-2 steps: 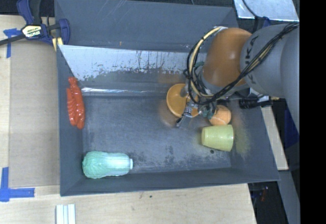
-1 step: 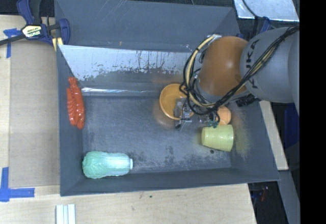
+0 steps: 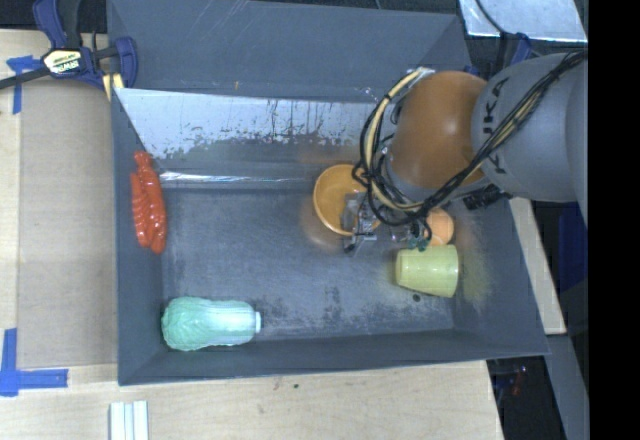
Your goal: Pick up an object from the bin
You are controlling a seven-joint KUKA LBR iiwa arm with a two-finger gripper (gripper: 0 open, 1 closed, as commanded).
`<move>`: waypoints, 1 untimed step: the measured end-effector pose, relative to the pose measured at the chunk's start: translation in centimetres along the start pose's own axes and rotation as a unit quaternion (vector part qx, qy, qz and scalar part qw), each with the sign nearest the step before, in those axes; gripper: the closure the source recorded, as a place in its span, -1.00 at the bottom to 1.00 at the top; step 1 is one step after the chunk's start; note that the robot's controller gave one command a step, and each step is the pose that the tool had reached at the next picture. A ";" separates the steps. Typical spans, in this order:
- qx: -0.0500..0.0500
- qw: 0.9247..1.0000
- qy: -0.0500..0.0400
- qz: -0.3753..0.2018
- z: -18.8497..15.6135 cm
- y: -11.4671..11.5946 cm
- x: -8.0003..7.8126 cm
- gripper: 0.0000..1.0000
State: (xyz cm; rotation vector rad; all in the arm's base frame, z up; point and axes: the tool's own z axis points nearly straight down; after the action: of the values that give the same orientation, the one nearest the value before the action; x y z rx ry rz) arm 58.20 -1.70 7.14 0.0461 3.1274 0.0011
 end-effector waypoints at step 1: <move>0.000 1.000 0.005 0.000 -2.7 0.0 0.3 1.00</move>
Offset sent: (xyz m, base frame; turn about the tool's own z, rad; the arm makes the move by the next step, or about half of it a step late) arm -0.0032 0.0000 0.0833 0.0004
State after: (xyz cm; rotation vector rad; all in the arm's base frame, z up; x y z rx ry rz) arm 57.90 -1.69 9.87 0.0470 3.1367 0.0013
